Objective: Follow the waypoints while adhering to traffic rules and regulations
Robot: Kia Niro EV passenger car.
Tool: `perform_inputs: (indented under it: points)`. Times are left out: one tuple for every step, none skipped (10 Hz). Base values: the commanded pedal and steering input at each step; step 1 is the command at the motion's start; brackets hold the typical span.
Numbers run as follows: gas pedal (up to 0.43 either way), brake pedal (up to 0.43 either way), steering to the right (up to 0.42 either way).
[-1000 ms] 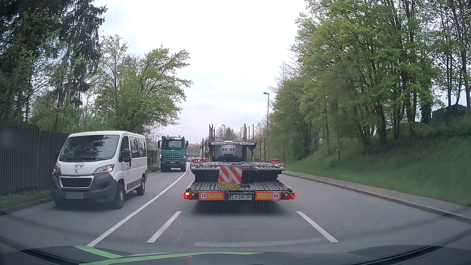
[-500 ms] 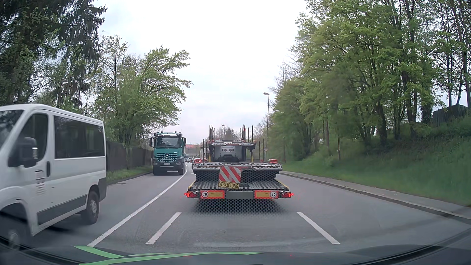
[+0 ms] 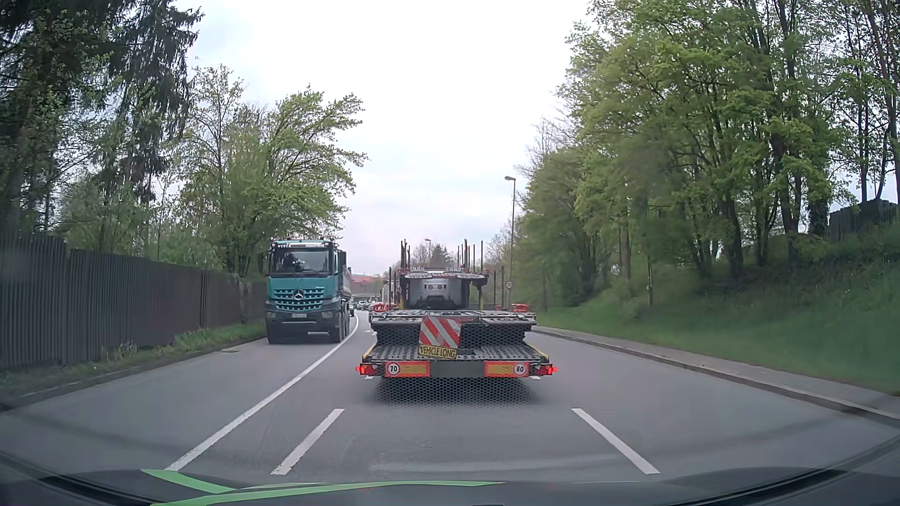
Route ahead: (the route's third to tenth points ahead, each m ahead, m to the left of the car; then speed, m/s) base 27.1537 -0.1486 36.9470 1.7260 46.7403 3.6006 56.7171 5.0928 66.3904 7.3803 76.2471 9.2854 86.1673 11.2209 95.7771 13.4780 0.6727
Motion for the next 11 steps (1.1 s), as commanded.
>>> perform_inputs:
  points:
    - [0.0,0.03,-0.024]
    - [0.0,0.043,-0.025]
    - [0.0,0.055,-0.026]
    - [0.0,0.067,-0.027]
    - [0.0,0.067,-0.027]
    - [0.0,0.079,-0.027]
    - [0.0,0.085,-0.027]
    - [0.0,0.091,-0.027]
    - [0.0,0.091,-0.027]
    - [0.0,0.098,-0.027]
    - [0.0,0.098,-0.027]
